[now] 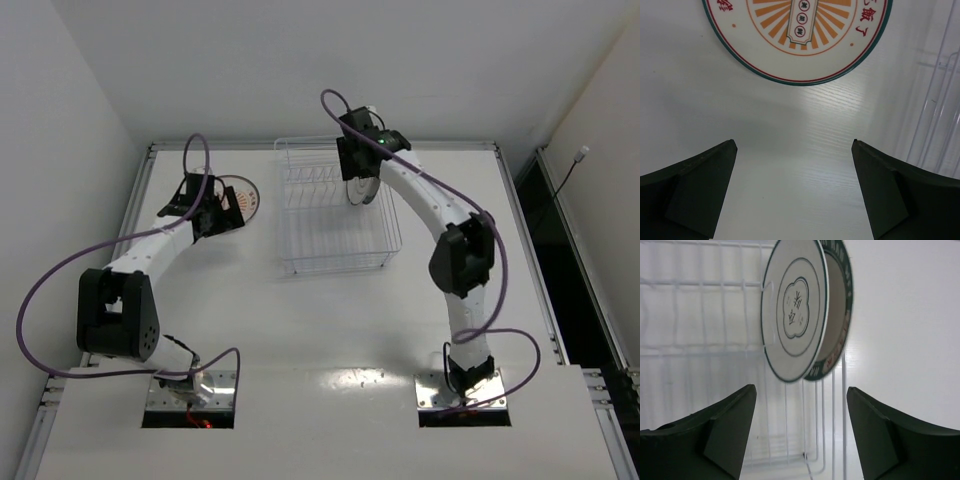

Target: Load the plates into the dish rack

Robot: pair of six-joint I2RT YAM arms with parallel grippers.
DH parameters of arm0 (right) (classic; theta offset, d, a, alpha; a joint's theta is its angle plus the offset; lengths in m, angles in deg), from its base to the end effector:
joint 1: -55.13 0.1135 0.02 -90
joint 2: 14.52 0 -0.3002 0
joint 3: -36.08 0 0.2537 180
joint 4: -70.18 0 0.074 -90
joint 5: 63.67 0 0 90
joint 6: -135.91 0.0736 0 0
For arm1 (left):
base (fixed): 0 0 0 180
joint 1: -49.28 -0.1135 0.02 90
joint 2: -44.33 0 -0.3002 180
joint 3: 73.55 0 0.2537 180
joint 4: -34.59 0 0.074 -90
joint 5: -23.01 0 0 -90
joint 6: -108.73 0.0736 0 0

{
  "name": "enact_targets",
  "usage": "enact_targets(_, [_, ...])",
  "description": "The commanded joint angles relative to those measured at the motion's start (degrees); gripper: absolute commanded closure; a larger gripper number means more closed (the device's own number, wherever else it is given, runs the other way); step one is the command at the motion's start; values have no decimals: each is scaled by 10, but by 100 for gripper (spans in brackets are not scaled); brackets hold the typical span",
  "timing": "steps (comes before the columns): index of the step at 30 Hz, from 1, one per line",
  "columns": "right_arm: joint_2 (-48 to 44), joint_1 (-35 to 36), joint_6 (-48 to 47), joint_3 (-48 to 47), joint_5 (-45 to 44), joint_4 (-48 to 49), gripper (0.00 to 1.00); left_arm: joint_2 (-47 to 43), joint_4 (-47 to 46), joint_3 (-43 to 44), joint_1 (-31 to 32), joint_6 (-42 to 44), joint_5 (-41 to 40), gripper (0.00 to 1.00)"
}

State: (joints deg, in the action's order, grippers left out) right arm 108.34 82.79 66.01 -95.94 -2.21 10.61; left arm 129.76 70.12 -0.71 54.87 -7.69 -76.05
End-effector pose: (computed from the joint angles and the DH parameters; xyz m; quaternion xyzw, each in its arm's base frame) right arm 0.4784 0.2110 0.2992 0.0232 0.9154 -0.0792 0.3940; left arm 0.3411 -0.0217 0.2482 -0.1961 0.9106 -0.0273 0.3628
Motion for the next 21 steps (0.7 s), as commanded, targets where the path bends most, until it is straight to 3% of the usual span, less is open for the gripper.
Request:
enact_targets(1, [-138,17,16,14,32,-4,30,-11,-6,0,-29,-14,-6,0])
enact_targets(5, [-271,23,22,140,74,18,30,5,-24,-5,-60,-29,39,0])
enact_targets(10, [-433,23,44,295,130,41,30,68,-79,-25,-107,-62,183,0])
enact_targets(13, [-500,23,56,348,138,41,30,99,-144,-52,-162,-103,293,0])
enact_targets(16, [-543,23,57,388,143,41,30,131,-276,-114,-229,-187,400,0])
enact_targets(17, [-568,23,57,395,143,41,30,136,-348,-146,-252,-240,415,0])
enact_targets(21, [-607,16,57,415,125,21,30,167,-377,-147,-264,-264,402,0])
